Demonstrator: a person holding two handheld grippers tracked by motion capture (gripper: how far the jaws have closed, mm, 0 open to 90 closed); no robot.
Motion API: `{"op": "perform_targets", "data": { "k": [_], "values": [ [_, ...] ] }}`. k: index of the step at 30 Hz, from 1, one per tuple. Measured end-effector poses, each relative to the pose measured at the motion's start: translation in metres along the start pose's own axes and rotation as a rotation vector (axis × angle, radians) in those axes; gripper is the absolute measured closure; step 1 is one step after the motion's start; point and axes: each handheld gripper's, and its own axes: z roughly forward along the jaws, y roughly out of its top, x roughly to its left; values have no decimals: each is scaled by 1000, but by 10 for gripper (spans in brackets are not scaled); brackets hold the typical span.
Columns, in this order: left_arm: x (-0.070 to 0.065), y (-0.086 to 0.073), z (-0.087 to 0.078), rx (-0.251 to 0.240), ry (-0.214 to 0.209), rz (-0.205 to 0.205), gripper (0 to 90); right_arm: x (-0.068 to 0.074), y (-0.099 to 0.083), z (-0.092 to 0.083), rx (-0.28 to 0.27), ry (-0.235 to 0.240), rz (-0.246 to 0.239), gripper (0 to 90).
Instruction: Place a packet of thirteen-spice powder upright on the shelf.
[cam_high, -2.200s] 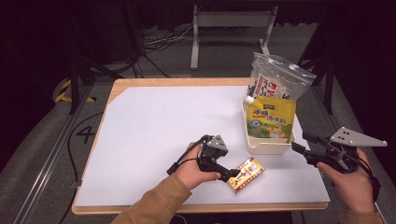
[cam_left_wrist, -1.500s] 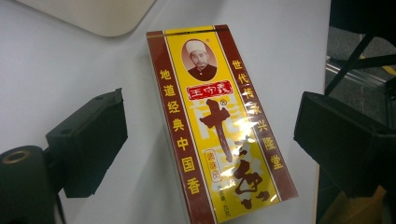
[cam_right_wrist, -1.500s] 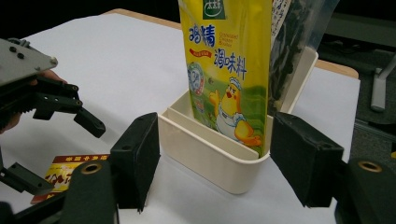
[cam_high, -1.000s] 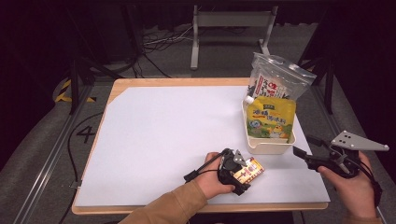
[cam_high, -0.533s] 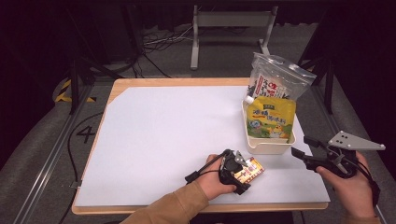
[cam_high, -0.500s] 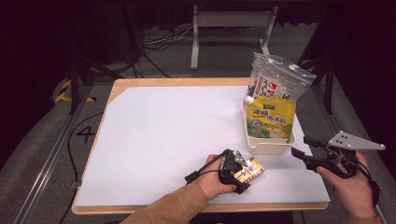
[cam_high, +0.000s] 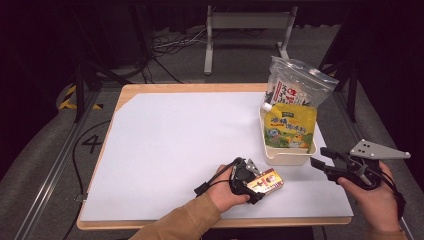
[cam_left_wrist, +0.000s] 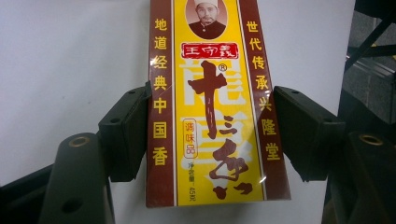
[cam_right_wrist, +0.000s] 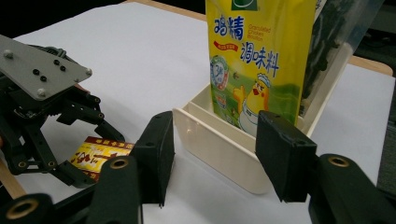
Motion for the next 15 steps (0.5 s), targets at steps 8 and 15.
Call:
{"op": "perform_targets", "data": {
  "k": [8,15],
  "values": [
    [-3,-1,-10,-18,-3,11,323,2,2,-1,9,23,33,484],
    [-9,0,-28,-56,-3,49,323,4,5,-1,26,40,62,484]
  ]
}}
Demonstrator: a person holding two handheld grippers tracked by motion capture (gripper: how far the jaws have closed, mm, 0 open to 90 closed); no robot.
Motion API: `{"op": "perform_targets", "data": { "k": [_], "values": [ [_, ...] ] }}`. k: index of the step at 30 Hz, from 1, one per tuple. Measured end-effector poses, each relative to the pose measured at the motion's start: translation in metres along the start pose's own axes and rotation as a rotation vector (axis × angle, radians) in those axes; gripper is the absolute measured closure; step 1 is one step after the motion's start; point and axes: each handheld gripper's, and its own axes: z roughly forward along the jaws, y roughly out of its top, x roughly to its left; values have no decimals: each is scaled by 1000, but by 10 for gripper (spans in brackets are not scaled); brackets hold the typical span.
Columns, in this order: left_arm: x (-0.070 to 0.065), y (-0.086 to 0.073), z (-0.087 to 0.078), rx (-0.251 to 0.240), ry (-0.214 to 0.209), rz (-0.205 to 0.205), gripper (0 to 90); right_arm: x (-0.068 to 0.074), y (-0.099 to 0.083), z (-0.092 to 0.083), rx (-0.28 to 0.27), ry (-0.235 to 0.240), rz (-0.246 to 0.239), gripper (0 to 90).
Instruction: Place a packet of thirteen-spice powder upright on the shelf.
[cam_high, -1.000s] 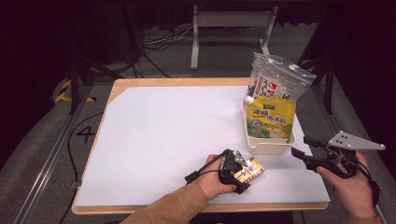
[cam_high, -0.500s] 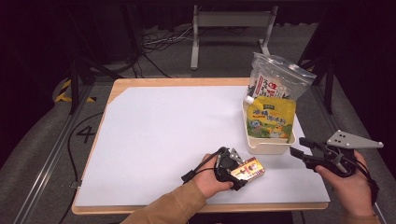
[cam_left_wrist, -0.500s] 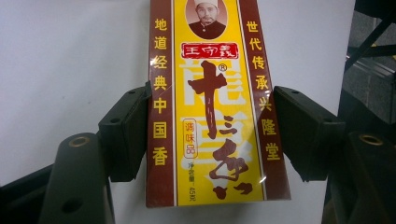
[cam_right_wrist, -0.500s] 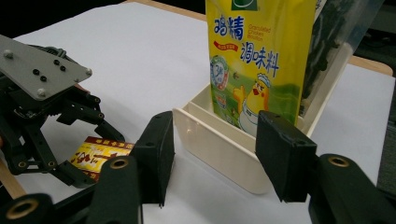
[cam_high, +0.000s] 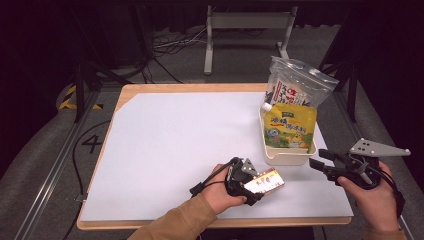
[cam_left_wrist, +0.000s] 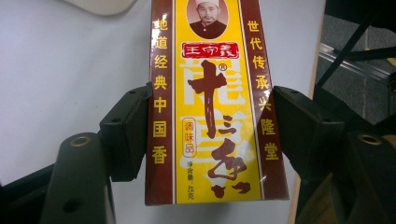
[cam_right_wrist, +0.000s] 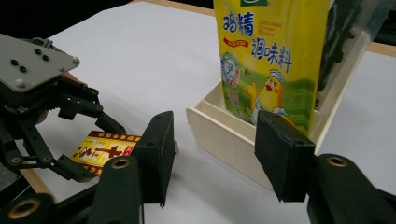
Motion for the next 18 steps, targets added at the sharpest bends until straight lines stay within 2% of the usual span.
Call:
{"op": "perform_targets", "data": {
  "k": [5,9,12,14,16,18],
  "values": [
    [-4,2,-12,-48,12,-4,323,3,8,4,2,51,-5,495],
    [-3,1,-20,-90,20,1,323,7,15,6,21,74,-13,499],
    [-4,-1,-23,-111,27,-12,323,10,21,8,32,89,-21,501],
    [-4,-2,-28,-148,38,-5,322,12,28,12,48,106,-38,510],
    [-5,-2,-30,-158,43,-7,323,14,31,13,57,110,-43,511],
    [-4,-3,-36,-191,47,-1,323,18,38,15,69,123,-50,512]
  ]
}}
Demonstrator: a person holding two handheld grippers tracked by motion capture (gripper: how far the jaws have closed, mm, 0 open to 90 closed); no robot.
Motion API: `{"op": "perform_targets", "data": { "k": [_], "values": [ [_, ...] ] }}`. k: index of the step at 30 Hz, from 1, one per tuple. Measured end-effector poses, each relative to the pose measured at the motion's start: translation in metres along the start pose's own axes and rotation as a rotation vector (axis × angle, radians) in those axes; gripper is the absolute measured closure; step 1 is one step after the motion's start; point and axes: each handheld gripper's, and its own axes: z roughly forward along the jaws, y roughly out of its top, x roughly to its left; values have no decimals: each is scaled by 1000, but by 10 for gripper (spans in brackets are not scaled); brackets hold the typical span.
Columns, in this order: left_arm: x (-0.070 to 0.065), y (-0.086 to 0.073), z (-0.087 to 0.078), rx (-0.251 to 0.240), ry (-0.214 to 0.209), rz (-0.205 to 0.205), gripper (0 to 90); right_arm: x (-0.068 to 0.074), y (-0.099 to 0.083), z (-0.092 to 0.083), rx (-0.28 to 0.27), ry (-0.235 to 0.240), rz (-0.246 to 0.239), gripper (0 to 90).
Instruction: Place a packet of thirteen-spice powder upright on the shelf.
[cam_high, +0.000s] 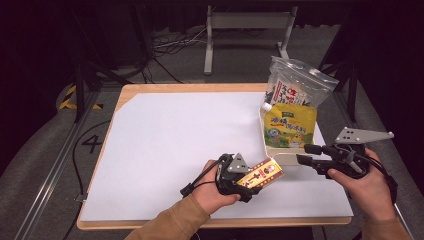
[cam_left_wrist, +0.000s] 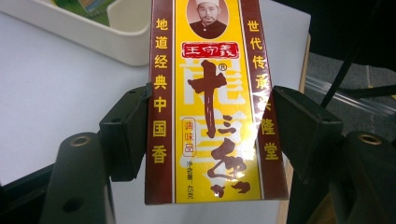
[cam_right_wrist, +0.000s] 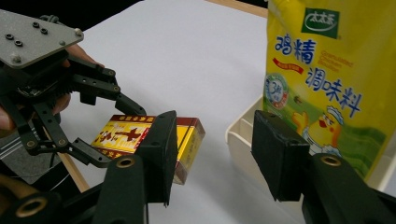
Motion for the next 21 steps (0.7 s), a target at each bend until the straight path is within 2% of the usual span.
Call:
{"op": "perform_targets", "data": {
  "k": [11,14,15,21],
  "values": [
    [2,-2,-12,-89,26,17,321,9,20,9,52,8,20,513],
    [2,-3,-13,-109,45,33,321,10,23,13,67,7,44,520],
    [2,-3,-13,-109,45,33,321,10,23,13,67,7,44,520],
    [0,-3,-14,-132,49,60,321,6,24,21,114,32,112,542]
  ]
}}
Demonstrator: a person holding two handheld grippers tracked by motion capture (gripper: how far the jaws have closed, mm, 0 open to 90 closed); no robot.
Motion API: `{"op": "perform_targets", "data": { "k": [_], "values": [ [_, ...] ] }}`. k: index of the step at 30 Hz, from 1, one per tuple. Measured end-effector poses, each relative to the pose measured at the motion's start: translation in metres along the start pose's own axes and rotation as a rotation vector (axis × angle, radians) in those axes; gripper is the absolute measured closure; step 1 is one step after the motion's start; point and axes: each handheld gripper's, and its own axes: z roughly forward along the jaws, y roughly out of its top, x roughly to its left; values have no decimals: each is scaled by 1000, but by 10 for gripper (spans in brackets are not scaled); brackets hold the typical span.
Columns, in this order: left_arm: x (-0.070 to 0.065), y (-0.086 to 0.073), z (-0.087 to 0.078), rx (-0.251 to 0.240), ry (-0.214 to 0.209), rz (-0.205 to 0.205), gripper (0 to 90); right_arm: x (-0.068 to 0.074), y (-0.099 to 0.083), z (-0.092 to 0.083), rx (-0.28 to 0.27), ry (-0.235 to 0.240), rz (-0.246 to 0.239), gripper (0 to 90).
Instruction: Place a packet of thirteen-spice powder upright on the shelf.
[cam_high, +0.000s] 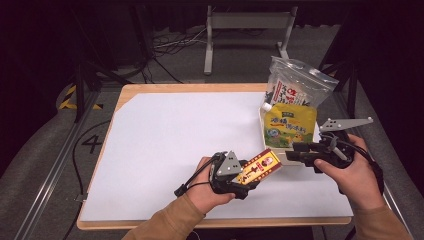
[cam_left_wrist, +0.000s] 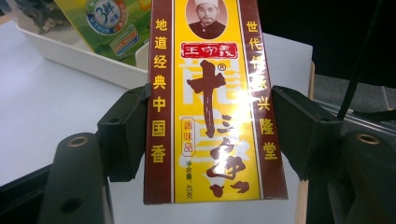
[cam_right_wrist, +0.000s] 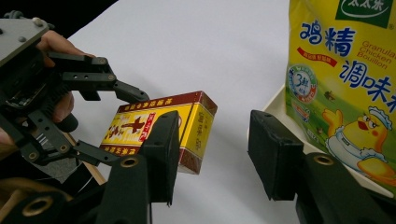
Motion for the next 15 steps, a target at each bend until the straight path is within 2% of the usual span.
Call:
{"op": "perform_targets", "data": {
  "k": [6,15],
  "values": [
    [-3,1,0,-8,-11,16,321,-2,1,7,27,-9,8,520],
    [-6,2,1,-23,-24,38,321,-2,-4,21,53,44,44,495]
  ]
}}
